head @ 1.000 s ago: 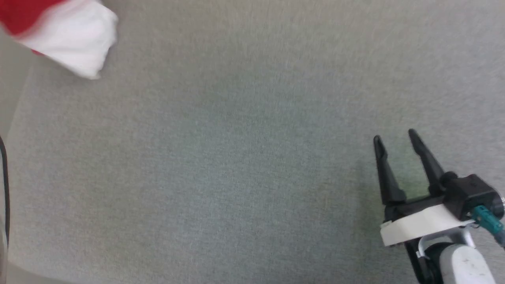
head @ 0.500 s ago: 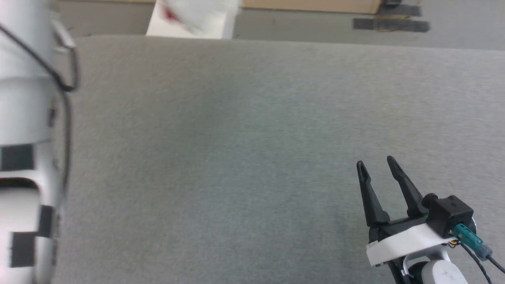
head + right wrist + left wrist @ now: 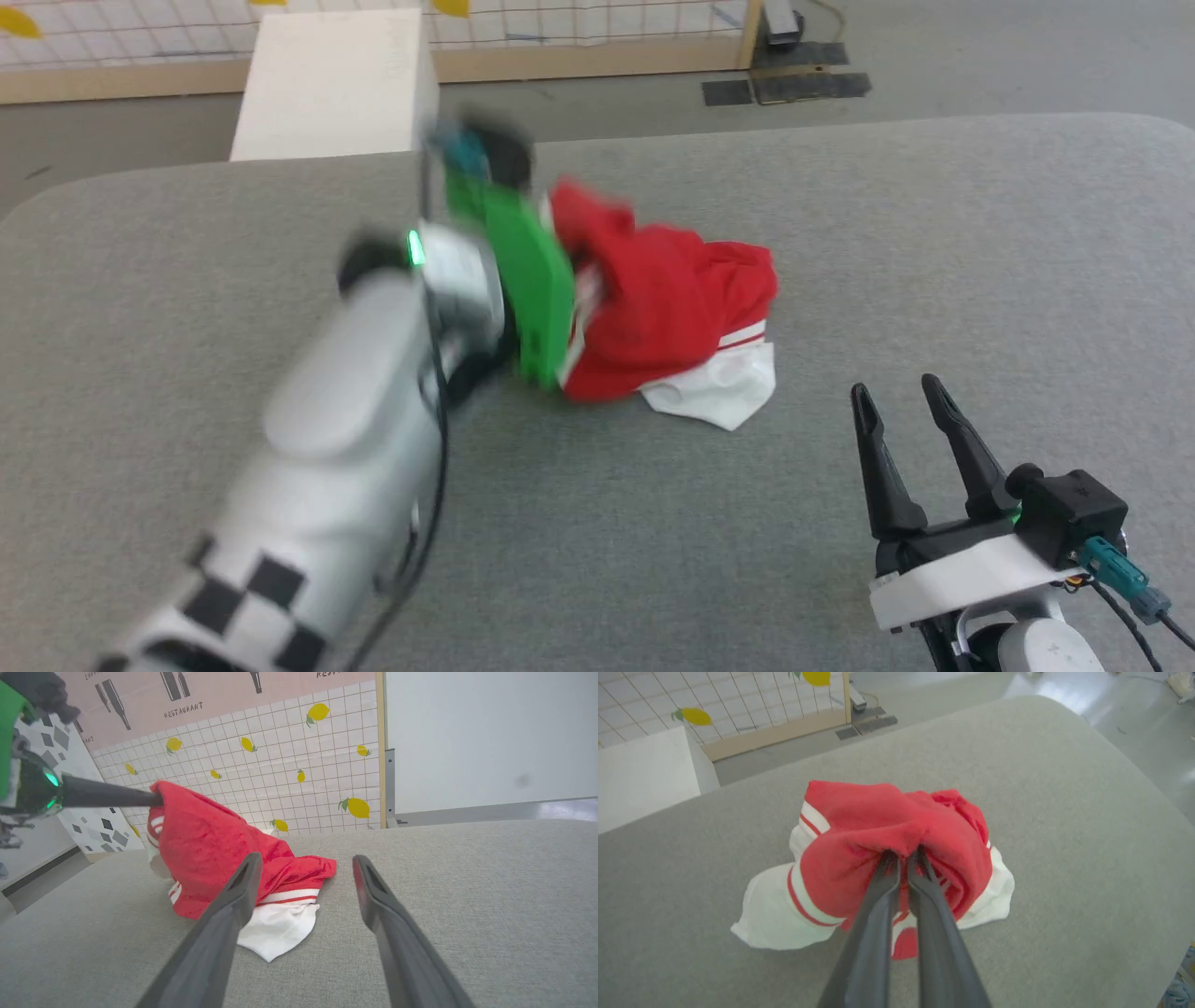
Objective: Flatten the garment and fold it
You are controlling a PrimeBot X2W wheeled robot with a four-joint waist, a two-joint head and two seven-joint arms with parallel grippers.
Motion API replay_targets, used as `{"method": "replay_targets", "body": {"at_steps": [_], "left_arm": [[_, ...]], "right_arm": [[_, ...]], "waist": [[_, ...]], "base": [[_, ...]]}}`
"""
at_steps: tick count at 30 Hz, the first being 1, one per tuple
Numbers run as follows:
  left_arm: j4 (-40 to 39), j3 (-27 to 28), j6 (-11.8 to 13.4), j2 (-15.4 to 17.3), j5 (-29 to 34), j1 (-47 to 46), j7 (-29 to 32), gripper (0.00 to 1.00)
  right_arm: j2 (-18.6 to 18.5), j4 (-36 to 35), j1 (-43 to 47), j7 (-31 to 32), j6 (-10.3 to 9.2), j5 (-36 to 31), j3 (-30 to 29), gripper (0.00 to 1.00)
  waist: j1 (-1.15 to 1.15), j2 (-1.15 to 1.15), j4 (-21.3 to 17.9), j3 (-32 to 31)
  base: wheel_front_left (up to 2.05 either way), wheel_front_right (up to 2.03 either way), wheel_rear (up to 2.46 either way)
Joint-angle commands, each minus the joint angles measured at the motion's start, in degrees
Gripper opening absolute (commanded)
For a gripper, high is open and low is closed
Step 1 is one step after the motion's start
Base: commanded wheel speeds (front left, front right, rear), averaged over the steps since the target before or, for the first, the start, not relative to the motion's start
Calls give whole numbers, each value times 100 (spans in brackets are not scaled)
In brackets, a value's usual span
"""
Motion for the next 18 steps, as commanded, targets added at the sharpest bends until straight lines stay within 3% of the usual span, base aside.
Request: {"method": "replay_targets", "body": {"at_steps": [1,6,10,11,12,18], "left_arm": [[108,-100,38,-38,8,312,79,0],[618,-814,111,-5,235,1237,754,0],[721,-824,224,-26,-1,1651,1106,0],[678,-745,277,-29,-73,1676,1082,5],[587,-581,362,-45,-198,1690,984,100],[-213,499,759,-2,-897,1662,275,100]], "right_arm": [[-1,19,29,-38,-8,37,-10,100],[-1,29,53,-53,-8,44,-62,100],[-1,34,102,-72,-8,54,-143,100],[-1,41,120,-76,-8,54,-155,100],[-1,53,144,-78,-8,61,-164,100],[-1,130,257,-95,-8,120,-164,100]], "waist": [[0,0,-135,25],[0,0,-237,28],[0,0,-191,-18],[0,0,-162,-42],[0,0,-118,-78],[0,0,161,-360]], "base": [[0,0,0],[0,0,0],[0,0,0],[0,0,0],[0,0,0],[0,0,0]]}}
